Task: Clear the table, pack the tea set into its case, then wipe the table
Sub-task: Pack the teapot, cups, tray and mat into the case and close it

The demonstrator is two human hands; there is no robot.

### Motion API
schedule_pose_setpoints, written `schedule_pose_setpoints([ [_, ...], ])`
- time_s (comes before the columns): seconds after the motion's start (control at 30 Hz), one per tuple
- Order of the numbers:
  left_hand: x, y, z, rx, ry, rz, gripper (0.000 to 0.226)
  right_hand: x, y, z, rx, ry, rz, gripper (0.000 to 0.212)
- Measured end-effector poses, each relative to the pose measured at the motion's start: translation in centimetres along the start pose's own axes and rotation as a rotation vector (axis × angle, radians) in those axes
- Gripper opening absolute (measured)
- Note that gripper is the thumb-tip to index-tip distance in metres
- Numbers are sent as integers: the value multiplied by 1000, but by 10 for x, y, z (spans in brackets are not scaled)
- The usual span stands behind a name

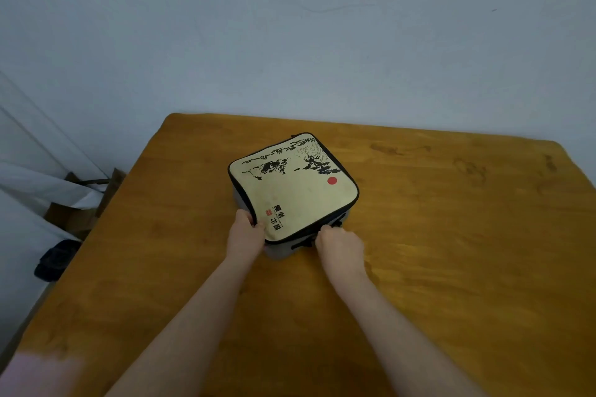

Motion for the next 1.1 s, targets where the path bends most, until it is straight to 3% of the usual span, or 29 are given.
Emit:
schedule_pose_setpoints([
  [0.1,-4,7,6,-25,-13,-16,10,-2,21,2,1,-21,-10,76],
  [0.23,-11,16,17,-36,-8,-20,11,-4,59,5,178,-155,-154,29],
  [0.3,-12,25,24,-120,58,-45,20,-8,65,12,170,-151,-137,35],
  [0.37,-9,51,28,-333,228,-196,37,-15,74,11,119,-93,-149,49],
  [0.43,3,92,8,-567,294,-425,51,-17,79,5,130,-93,-131,48],
  [0.53,7,130,-61,-767,54,-587,54,-15,86,1,240,-191,-184,34],
  [0.63,-5,128,-107,-853,-127,-571,57,-21,85,0,192,-126,-108,46],
  [0.73,-14,110,-118,-960,-126,-598,60,-27,89,-2,199,-67,-44,49],
  [0.9,-14,104,-116,-969,-65,-639,61,-31,106,-9,324,-203,-104,39],
  [1.03,-17,103,-116,-973,-17,-672,61,-53,119,0,251,-62,-91,53],
  [1.1,-17,103,-118,-965,-5,-692,61,-62,123,-4,328,-137,-108,42],
])
Point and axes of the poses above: each hand's wrist, its own x-axis away from the middle knuckle, its own z-axis out of the back of the hand, y = z × x, the point moved 9 cm from there along -x, towards the middle knuckle, and after that the axes turned 1 degree about x, right-handed, at the moved point
